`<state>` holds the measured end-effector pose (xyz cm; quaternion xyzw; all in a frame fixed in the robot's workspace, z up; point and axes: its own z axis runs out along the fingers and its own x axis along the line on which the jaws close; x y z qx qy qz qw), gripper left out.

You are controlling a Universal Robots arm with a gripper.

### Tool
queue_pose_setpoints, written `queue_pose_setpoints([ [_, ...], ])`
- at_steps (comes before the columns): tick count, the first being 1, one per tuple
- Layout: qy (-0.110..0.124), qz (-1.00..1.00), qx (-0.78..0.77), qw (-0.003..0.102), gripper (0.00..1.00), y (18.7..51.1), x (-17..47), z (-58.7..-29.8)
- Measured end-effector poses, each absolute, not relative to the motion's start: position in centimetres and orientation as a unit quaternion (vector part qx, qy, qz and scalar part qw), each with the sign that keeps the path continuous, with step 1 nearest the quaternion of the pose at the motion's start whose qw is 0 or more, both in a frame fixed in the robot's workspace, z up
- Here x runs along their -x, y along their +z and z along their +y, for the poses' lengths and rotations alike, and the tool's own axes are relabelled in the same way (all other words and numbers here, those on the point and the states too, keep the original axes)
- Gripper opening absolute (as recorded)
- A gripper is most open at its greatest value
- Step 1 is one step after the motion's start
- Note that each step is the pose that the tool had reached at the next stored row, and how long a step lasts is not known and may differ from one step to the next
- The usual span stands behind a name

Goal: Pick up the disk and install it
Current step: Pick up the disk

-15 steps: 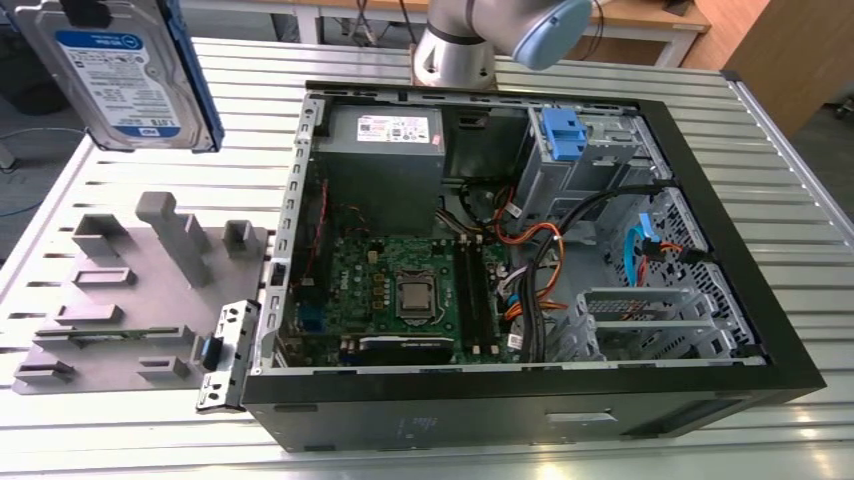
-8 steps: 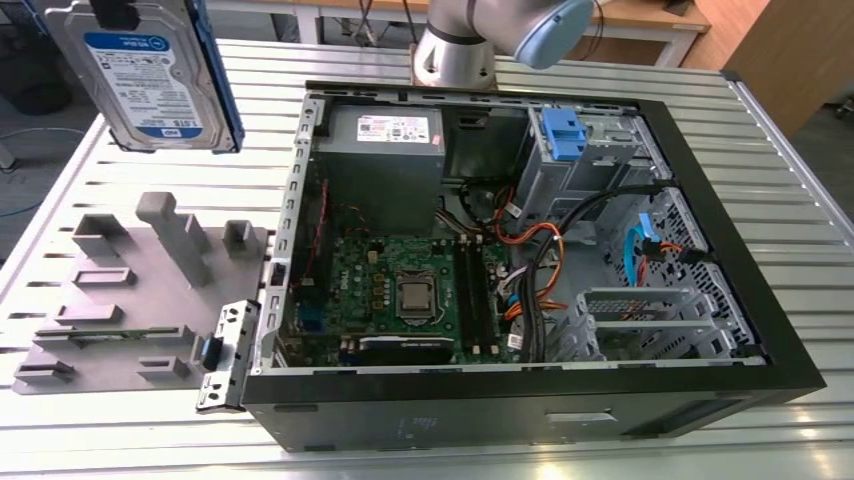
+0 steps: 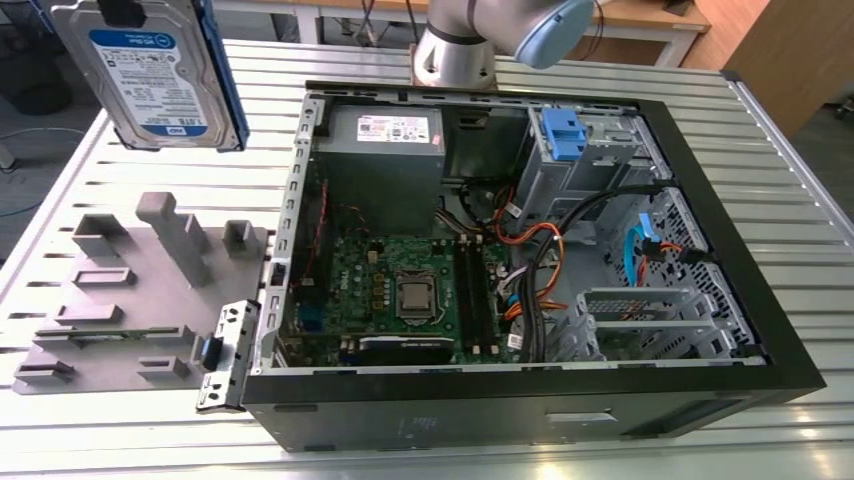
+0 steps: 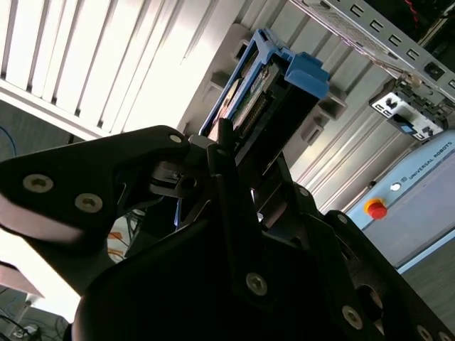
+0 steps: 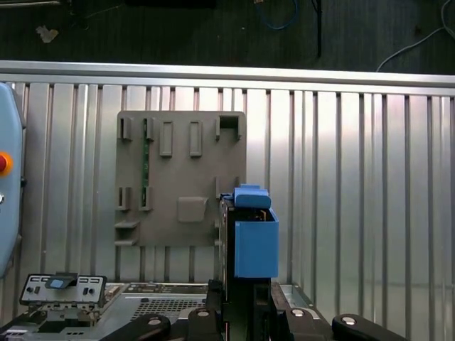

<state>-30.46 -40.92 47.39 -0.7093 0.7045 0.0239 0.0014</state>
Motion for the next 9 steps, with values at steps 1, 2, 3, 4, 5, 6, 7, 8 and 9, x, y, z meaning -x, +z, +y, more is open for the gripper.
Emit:
queue_pose_setpoints([
  [1, 0.024, 0.705, 0.709, 0.001, 0.35, 47.53, 30.47, -40.92],
  [2, 0.024, 0.705, 0.709, 0.002, 0.35, 47.69, 30.47, -40.92],
  [3, 0.024, 0.705, 0.709, 0.002, 0.35, 47.88, 30.47, -40.92],
  [4, 0.024, 0.705, 0.709, 0.001, 0.35, 48.06, 30.46, -40.92],
  [5, 0.024, 0.705, 0.709, 0.002, 0.35, 48.23, 30.46, -40.92],
  [6, 0.024, 0.705, 0.709, 0.002, 0.35, 48.36, 30.46, -40.92],
  [7, 0.024, 0.705, 0.709, 0.001, 0.35, 48.41, 30.46, -40.92],
  [8, 0.024, 0.705, 0.709, 0.002, 0.35, 48.41, 30.47, -40.92],
  [9, 0.024, 0.704, 0.709, 0.001, 0.35, 48.41, 30.42, -40.92],
])
